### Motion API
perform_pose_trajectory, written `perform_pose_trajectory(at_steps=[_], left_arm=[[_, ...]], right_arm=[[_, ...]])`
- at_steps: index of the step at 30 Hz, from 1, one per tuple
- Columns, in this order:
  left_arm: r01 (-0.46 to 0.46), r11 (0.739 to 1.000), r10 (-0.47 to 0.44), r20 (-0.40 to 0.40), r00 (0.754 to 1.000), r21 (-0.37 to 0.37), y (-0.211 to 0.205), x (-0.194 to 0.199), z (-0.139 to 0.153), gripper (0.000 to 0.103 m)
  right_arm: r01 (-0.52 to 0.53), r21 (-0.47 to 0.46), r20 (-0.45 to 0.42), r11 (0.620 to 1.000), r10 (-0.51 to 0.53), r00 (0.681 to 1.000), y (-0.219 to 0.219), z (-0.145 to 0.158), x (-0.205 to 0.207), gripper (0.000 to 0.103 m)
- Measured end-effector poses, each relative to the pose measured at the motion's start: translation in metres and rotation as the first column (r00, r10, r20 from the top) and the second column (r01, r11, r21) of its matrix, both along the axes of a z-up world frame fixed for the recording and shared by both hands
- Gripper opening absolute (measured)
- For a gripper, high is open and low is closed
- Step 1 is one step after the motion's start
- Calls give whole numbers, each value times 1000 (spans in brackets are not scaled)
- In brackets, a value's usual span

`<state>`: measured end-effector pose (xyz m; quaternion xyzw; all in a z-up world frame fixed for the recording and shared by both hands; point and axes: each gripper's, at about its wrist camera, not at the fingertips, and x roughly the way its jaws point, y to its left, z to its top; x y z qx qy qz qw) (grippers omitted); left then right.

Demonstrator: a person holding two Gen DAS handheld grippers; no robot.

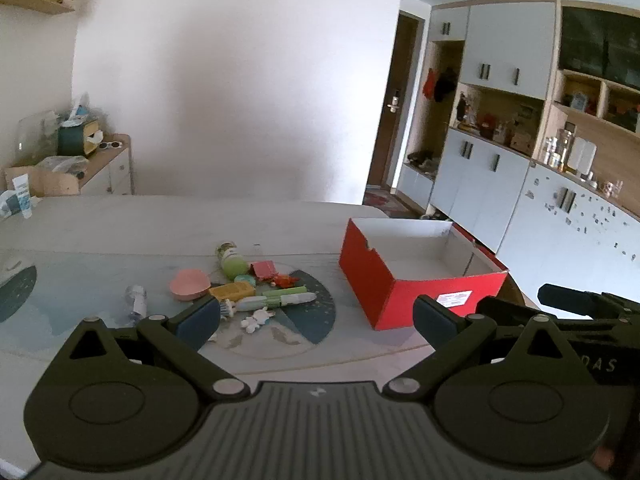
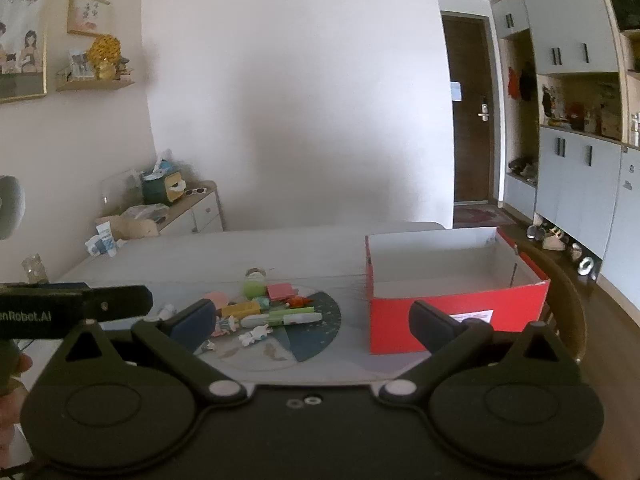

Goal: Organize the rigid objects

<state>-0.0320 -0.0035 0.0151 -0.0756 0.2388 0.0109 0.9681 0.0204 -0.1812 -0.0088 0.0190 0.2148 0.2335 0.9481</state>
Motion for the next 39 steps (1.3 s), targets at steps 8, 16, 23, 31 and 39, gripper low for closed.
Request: perform_pose_trajectory(at_steps=[8, 16, 23, 31, 39], left_arm=[[-52, 999, 52, -3, 999, -17, 24, 8, -5, 103], [-108, 994, 108, -39, 993, -4, 72, 38, -22, 103], [-193, 981, 190, -117, 975, -17, 133, 80, -41, 103], [-250, 968, 243, -210, 947, -8, 194, 129, -77, 103], [-223, 974, 221, -277, 935, 27, 227, 169, -121, 102]], right_arm=[[-41, -29, -20, 999, 40, 999, 15, -7, 14, 103], [-95, -50, -70, 994, 91, 993, 57, -19, 43, 103], [-173, -90, -105, 981, 163, 981, 102, -31, 72, 103], [-207, -131, -168, 969, 184, 968, 147, -58, 107, 103], [-235, -200, -246, 951, 184, 952, 193, -102, 141, 95]])
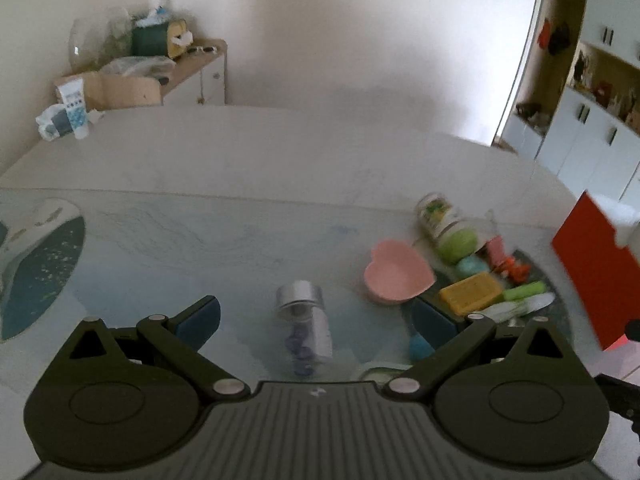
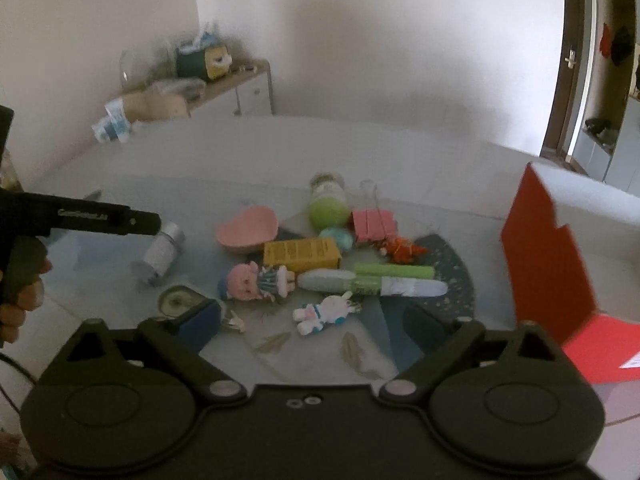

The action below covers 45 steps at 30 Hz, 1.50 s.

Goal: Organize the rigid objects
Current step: 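Grasp the clear jar with left tool while right tool grasps the bunny keychain, then carry the jar and bunny into the red box and open both tools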

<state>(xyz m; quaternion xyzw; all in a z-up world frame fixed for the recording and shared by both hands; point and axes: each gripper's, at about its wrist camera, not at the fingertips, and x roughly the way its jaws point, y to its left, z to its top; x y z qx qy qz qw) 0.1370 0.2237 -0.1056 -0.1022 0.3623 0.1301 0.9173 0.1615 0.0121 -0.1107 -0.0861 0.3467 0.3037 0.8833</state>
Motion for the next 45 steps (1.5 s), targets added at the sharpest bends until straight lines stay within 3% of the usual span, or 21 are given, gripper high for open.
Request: perform_pose_trajectory(at_steps=[7, 17, 24, 28, 30, 37, 45], left_arm=[[48, 999, -48, -45, 998, 14, 19, 20, -31, 102], [105, 994, -106, -97, 990, -13, 26, 33, -48, 76], [101, 991, -111, -107, 988, -92, 30, 35, -56, 63], [103, 989, -114, -105, 988, -101, 30, 35, -57, 50], [101, 990, -112, -105, 988, -102, 30, 36, -57, 45], [99, 991, -109, -102, 989, -93, 31, 33, -56, 42], [100, 987, -111, -88, 990, -128, 30, 23, -44, 41]], right_arm=[[10, -90, -57, 996, -15, 998, 24, -38, 34, 84], [-13, -102, -113, 995, 1, 994, 34, -54, 49, 74], [4, -128, -123, 992, -20, 992, 39, -61, 57, 72], [5, -136, -117, 991, -21, 993, 40, -63, 59, 60], [4, -135, -118, 991, -20, 993, 40, -62, 58, 59], [7, -134, -111, 991, -22, 994, 40, -58, 50, 59], [35, -70, -122, 997, -44, 992, 25, -31, 31, 59]])
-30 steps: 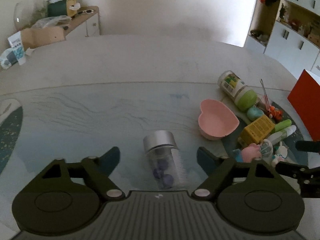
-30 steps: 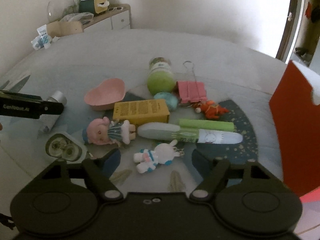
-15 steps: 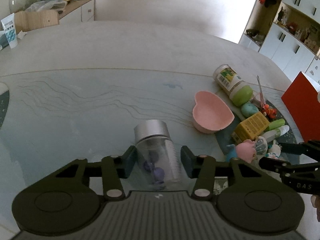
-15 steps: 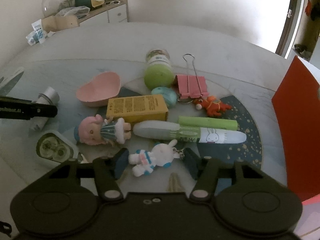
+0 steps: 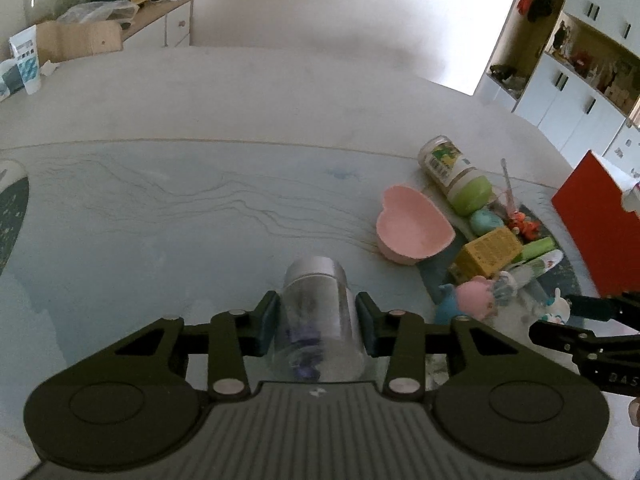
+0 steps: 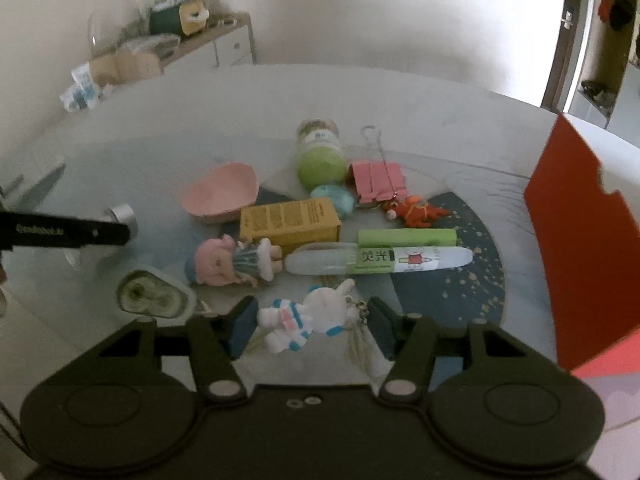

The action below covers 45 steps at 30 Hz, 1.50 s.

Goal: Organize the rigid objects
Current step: 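Carry the jar and bunny into the red box and open both tools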

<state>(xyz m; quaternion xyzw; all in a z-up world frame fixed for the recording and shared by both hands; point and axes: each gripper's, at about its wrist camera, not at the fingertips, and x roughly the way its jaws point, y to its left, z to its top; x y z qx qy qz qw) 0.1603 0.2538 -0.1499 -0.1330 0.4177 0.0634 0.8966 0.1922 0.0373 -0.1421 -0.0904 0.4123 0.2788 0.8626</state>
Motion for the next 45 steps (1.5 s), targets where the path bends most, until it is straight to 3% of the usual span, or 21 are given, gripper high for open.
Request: perform_pose_trajectory(at_steps=[13, 24, 34, 45], left_arm=[[59, 998, -57, 72, 996, -35, -32, -11, 57, 41], [180, 984, -178, 163, 971, -3, -118, 23, 116, 41], [287, 957, -289, 161, 944, 35, -221, 87, 124, 41], [405, 911, -411, 109, 905, 73, -336, 164, 118, 41]], right_arm=[[11, 78, 40, 997, -14, 999, -48, 71, -2, 59], [21, 93, 98, 995, -30, 995, -121, 117, 39, 59], [53, 61, 118, 997, -60, 991, -187, 111, 87, 59], [95, -13, 80, 995, -94, 992, -251, 68, 135, 59]])
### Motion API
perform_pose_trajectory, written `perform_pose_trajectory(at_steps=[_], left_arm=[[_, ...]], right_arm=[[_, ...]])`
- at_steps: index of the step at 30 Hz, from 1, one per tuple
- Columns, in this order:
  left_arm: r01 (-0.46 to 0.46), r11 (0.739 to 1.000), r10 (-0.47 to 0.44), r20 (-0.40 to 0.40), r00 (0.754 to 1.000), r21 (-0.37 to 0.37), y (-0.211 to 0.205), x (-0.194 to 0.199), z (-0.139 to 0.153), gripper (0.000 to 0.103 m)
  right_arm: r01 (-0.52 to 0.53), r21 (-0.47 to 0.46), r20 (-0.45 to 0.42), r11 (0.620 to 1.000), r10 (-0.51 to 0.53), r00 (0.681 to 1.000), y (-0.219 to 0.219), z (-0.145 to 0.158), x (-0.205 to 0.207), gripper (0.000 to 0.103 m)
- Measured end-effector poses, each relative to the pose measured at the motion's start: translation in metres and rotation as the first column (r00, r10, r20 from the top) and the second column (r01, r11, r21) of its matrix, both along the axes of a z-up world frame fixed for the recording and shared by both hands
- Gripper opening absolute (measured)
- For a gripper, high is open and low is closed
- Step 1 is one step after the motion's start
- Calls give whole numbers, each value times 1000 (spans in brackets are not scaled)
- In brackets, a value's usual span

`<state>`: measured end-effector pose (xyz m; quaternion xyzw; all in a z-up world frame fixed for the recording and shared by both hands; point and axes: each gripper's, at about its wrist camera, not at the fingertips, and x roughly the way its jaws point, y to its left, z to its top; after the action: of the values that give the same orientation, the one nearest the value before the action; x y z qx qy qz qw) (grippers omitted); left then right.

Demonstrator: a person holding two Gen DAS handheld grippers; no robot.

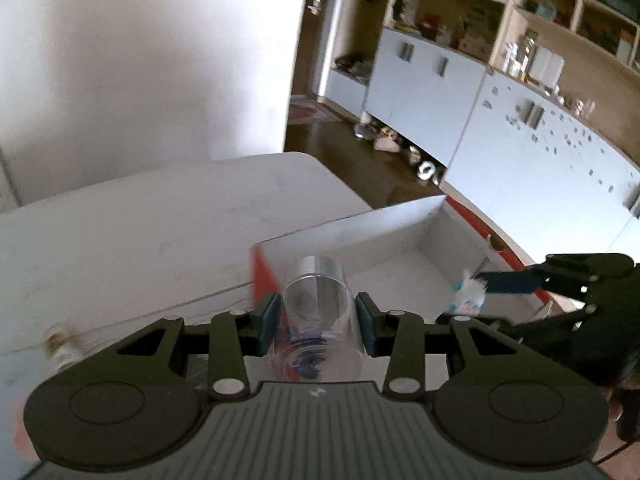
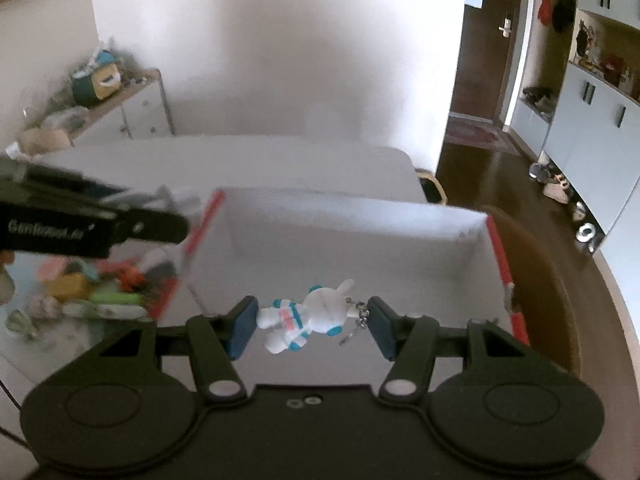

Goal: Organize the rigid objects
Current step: 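Carry the jar and bunny into the red box and open both tools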

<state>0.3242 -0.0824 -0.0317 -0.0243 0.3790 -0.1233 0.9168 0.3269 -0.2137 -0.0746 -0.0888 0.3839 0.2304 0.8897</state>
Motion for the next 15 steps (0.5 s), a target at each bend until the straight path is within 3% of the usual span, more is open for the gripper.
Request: perform_pose_trajectory(at_steps=[6, 15], left_arm=[[52, 998, -51, -30, 998, 46, -52, 41, -23, 41], [115, 984, -95, -148, 984, 139, -106, 87, -72, 41]], right_arm=[[18, -46, -39, 999, -19, 999, -21, -27, 18, 59], [-4, -101, -137, 995, -10, 991, -25, -60, 34, 58]])
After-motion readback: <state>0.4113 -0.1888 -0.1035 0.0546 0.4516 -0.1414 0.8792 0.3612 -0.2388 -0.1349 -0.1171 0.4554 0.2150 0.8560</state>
